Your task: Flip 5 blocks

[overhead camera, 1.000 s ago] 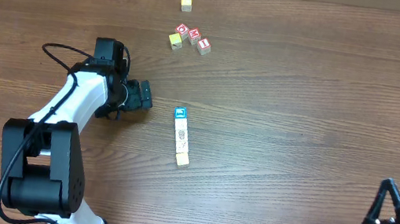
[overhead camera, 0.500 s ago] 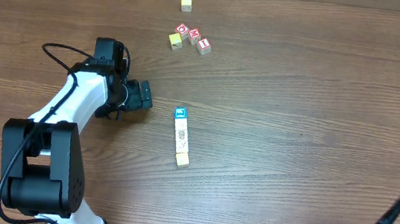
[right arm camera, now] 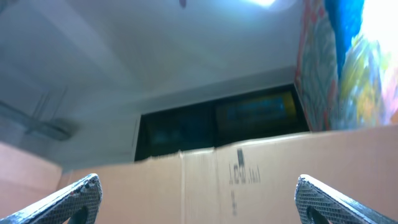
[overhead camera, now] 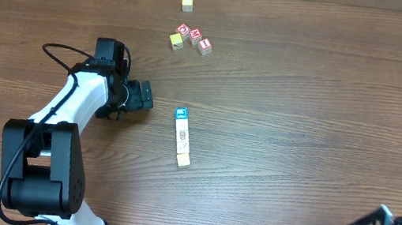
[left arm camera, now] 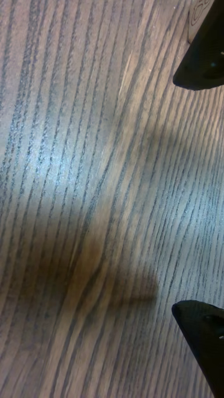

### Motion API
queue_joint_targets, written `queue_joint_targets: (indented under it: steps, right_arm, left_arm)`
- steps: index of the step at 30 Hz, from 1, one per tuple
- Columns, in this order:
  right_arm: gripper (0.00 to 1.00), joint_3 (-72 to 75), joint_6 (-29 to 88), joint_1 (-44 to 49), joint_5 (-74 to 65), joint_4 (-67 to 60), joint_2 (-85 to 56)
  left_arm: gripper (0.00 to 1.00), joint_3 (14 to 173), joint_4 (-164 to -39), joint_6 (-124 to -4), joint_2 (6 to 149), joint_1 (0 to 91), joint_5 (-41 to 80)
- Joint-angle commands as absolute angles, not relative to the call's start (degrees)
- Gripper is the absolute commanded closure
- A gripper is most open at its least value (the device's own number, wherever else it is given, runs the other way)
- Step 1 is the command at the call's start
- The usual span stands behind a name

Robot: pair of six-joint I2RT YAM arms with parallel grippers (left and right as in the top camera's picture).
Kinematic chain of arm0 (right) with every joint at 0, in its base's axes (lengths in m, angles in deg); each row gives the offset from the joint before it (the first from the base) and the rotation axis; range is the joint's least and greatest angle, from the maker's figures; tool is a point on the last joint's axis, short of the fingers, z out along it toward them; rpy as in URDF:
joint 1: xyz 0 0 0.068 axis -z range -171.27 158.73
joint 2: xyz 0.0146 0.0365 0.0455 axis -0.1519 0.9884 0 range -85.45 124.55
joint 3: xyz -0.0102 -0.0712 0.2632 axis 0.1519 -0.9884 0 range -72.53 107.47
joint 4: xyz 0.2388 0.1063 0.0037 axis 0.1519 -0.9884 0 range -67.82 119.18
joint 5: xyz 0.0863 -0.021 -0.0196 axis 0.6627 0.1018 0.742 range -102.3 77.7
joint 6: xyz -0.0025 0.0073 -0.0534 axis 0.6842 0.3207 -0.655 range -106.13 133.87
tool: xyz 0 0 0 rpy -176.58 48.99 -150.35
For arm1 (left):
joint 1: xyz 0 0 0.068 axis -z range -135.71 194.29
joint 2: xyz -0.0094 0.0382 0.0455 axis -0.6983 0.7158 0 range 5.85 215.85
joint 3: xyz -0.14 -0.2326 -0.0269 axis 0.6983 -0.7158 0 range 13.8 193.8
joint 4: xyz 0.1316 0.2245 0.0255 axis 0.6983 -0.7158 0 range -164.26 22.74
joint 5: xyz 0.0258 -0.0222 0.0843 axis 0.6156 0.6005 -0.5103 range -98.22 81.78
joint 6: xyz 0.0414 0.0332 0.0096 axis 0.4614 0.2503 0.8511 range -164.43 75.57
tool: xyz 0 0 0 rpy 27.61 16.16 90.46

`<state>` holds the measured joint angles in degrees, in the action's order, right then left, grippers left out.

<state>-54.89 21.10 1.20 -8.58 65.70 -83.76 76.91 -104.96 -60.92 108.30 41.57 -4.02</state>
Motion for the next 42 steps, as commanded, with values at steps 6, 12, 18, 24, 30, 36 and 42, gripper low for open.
queue_joint_targets:
  steps: [6,12,18,24,30,36,42]
  right_arm:
    - [0.00,-62.29,19.39,1.75,-6.28,67.27,-85.29]
    - [0.00,-68.90,19.41,1.75,-6.17,67.05,-85.29]
    - [0.00,-72.09,19.78,1.73,-6.17,59.47,-85.29]
    - [0.00,-72.09,19.81,1.73,-6.20,41.09,-85.29]
    - [0.00,-72.09,19.78,1.73,-6.22,24.52,-85.29]
    - [0.00,-72.06,18.04,1.73,-7.90,24.61,-85.29]
    - [0.00,-72.06,14.80,1.73,-7.92,24.61,-85.29]
  left_arm:
    - [0.00,77.72,-104.76,-60.05,107.06,41.72,-4.19]
    - [0.00,77.72,-104.74,-60.05,107.06,41.72,-4.19]
    - [0.00,77.72,-104.74,-60.05,107.06,41.74,-4.19]
    - [0.00,77.72,-104.74,-60.05,107.06,41.72,-4.19]
    - [0.00,77.72,-104.74,-60.05,107.06,41.72,-4.19]
    - [0.00,77.72,-104.74,-60.05,107.06,41.72,-4.19]
    - [0.00,77.72,-104.74,-60.05,107.06,41.72,-4.19]
